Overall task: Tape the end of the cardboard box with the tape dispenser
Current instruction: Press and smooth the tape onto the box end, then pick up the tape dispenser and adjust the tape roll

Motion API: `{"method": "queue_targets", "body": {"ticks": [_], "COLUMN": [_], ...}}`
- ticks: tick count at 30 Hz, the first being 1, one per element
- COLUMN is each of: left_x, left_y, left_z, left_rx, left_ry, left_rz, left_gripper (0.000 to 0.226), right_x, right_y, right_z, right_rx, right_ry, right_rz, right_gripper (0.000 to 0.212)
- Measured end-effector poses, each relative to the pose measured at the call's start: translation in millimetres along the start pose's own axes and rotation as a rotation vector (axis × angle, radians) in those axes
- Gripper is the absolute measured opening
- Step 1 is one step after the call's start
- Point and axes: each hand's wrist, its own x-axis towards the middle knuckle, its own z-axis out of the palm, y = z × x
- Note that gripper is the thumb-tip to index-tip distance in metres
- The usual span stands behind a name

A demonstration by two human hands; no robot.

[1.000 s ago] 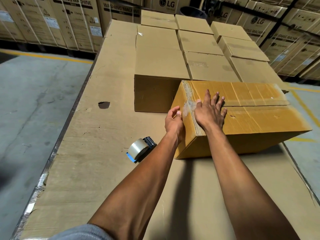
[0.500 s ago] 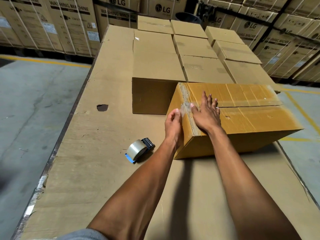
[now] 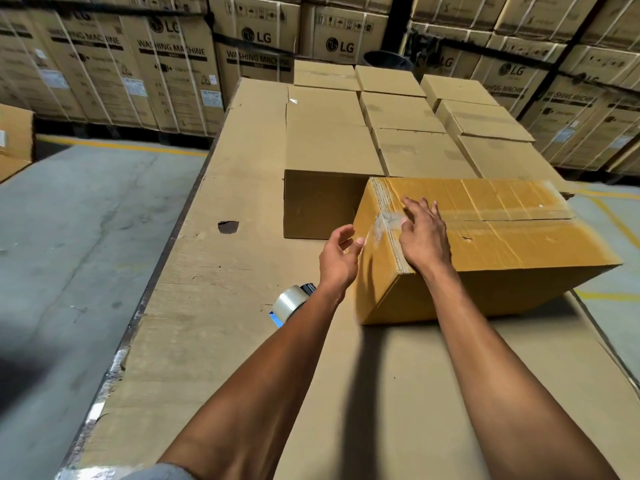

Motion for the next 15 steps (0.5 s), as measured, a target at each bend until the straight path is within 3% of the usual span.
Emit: {"method": "queue_targets", "body": {"ticks": [4,7,11,15], "left_x": [-4,-9,-17,-23], "left_y": [-6,-14,-31,-49], "left_z": [-44,-80,-118,-141], "left_rx": [0.266,0.395,0.576,0.717], "left_ry": [0.05,0.068,0.067,-0.007], "left_rz": [0.169,0.211,0.224,0.162], "left_gripper": [0.045,0.045,0.045,0.055], "right_x": [-21,-46,-77,-88], "right_y": [-23,-54,-76,-62], "right_z": [3,16,59,108], "right_rx": [0.039,0.072,0.172,0.219], "right_ry": [0.14,0.22,0.116,-0.116], "right_rz": [-0.156,-0.295,-0.365,-0.19], "right_gripper": [0.037,0.035,0.038,0.042]}}
